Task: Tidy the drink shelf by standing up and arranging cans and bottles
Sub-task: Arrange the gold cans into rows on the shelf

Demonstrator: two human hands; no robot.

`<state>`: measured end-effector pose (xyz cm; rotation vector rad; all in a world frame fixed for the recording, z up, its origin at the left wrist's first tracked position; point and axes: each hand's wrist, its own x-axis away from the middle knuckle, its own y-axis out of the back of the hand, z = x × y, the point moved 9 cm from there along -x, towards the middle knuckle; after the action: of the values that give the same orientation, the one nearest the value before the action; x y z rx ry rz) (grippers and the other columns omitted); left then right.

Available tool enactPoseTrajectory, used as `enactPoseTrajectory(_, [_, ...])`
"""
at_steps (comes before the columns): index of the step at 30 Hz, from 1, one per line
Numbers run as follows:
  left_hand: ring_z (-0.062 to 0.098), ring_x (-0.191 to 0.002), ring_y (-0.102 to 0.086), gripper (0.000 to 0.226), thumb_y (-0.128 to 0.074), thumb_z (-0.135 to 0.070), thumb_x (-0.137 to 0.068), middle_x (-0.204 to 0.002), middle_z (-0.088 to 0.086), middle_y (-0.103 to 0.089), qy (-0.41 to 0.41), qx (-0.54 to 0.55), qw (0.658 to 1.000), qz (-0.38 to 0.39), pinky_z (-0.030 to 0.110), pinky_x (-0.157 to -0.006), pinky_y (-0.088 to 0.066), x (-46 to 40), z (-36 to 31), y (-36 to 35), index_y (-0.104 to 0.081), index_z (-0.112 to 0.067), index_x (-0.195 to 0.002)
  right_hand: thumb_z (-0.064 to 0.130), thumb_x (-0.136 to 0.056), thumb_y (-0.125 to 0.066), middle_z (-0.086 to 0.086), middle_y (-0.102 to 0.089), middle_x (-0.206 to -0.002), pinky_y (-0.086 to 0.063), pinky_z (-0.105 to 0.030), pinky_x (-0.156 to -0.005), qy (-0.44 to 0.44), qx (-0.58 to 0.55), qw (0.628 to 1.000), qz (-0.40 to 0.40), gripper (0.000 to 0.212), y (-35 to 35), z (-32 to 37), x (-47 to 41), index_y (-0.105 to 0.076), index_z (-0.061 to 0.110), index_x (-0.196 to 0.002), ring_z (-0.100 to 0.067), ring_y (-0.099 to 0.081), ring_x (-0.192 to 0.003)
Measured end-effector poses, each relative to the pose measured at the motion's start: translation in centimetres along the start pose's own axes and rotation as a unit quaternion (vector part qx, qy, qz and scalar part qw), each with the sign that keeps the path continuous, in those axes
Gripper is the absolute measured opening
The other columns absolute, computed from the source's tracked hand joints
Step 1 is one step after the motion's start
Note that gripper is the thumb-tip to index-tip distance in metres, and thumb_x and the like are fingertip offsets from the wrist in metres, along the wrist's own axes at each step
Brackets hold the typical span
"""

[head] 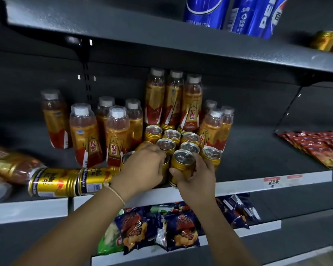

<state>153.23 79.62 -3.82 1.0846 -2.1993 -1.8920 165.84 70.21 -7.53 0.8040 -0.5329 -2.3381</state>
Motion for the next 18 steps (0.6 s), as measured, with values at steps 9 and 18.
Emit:
enactPoseTrajectory(9, [0.022, -0.118, -0.049, 0.025, -0.055, -0.026, -0.093, -0.122, 0.003, -0.062, -0.026, -0.036, 0.999, 0.029, 0.032, -0.107, -0.034, 0.7, -0.1, -0.3, -0.068, -0.013, -0.110, 0.043, -0.074, -0.086, -0.004, -0.048, -0.137, -0.035, -0.023, -0.093, -0.045, -0.009, 0.998, -0.030, 0.075, -0.3, -0.2, 0.5, -0.054, 0.021, -0.138, -0.019, -0.044, -0.124])
enactPoseTrajectory(18, [0.022, -0.105, -0.053, 0.020, -0.055, -0.030, -0.092, -0.113, 0.004, -0.054, 0.011, -0.054, 0.998, 0.026, 0.036, -0.097, -0.039, 0.5, 0.4, 0.7, -0.069, -0.015, -0.094, 0.045, -0.068, -0.089, 0.007, -0.055, -0.126, -0.050, -0.042, -0.100, -0.034, -0.041, 0.998, -0.039, 0.078, -0.8, -0.2, 0.4, -0.058, 0.028, -0.138, -0.022, -0.052, -0.121])
